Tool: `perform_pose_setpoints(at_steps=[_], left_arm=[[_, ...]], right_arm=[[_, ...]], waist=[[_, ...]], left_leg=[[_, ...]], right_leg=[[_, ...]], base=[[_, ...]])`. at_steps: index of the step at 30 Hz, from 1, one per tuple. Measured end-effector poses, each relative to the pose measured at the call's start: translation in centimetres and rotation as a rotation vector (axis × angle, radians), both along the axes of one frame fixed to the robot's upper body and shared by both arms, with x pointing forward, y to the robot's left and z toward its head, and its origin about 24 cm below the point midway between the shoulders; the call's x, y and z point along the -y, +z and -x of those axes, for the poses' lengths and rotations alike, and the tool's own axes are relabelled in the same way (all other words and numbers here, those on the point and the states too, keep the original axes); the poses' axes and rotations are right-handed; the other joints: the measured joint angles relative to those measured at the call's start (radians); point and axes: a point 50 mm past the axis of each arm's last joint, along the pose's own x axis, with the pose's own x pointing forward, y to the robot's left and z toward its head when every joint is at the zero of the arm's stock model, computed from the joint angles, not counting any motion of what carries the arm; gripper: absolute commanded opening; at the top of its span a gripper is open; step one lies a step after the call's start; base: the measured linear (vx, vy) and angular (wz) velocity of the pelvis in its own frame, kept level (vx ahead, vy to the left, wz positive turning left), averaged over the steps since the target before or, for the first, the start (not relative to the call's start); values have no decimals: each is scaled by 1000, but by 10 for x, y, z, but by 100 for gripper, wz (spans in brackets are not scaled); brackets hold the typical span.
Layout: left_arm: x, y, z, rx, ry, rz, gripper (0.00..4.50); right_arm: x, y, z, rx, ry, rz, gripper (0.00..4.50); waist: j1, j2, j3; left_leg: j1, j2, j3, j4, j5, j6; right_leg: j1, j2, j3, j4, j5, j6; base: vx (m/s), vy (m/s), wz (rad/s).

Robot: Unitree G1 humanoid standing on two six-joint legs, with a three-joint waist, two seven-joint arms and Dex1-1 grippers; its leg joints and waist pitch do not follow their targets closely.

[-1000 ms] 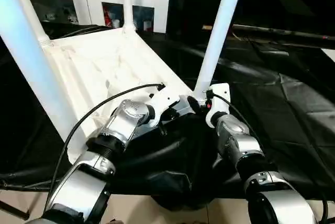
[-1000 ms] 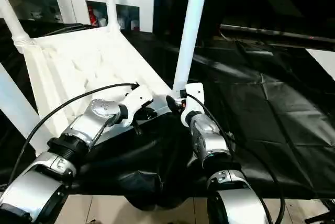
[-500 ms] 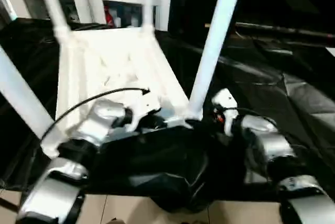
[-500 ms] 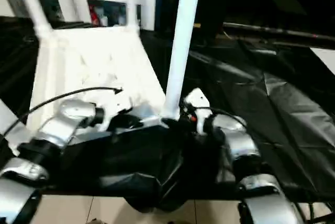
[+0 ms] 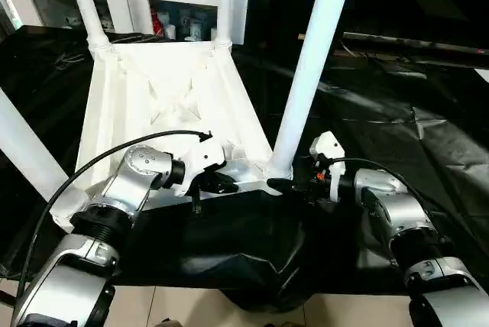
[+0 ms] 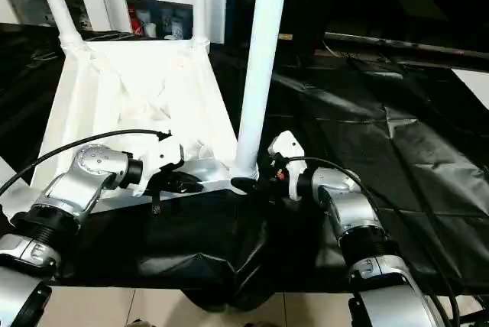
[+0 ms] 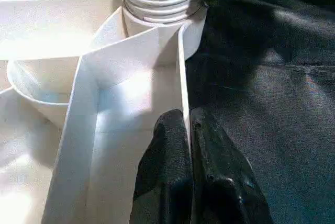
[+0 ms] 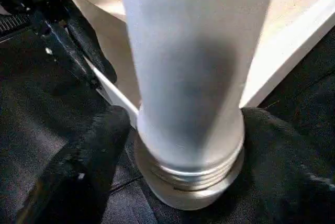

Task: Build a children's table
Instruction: Rotate leg to tighten

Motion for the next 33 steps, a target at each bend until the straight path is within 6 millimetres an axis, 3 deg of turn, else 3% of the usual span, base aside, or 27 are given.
perform_pose_setpoints(at_steps=[7,15,23,27,30,33], left_arm=[[0,0,1,-3,-7,0,0],[3,-2,0,5,4,0,0],[28,-8,-14,57,131,-15,0],[61,-11,-20,80,260,-25,0],[70,-12,-20,87,292,-28,0],[70,-11,-20,90,289,-26,0]], right_arm=[[0,-1,1,-12,1,-7,284],[0,-6,5,-11,-54,-34,273],[-7,-16,-5,-10,-365,-60,272],[-24,-16,-22,-32,-693,-88,272],[-24,-16,-24,2,-730,-54,272],[-24,-16,-23,5,-727,-59,340]], waist=[[3,0,0],[10,2,-1],[4,1,-2],[-9,3,-2],[-8,4,-3],[-7,4,-4]], left_leg=[[0,0,1,0,0,0],[1,0,3,0,0,0],[3,-1,7,3,0,0],[2,-2,7,5,0,0],[2,-2,8,5,0,1],[1,-2,7,4,0,1]], right_leg=[[0,0,1,0,-1,1],[1,0,2,1,-1,1],[3,-1,6,-1,-1,2],[2,-2,8,-2,-1,2],[4,-2,9,-2,-1,2],[3,-2,9,-1,-1,2]], base=[[0,0,0],[0,0,0],[0,0,0],[0,0,0],[0,0,0],[0,0,0]])
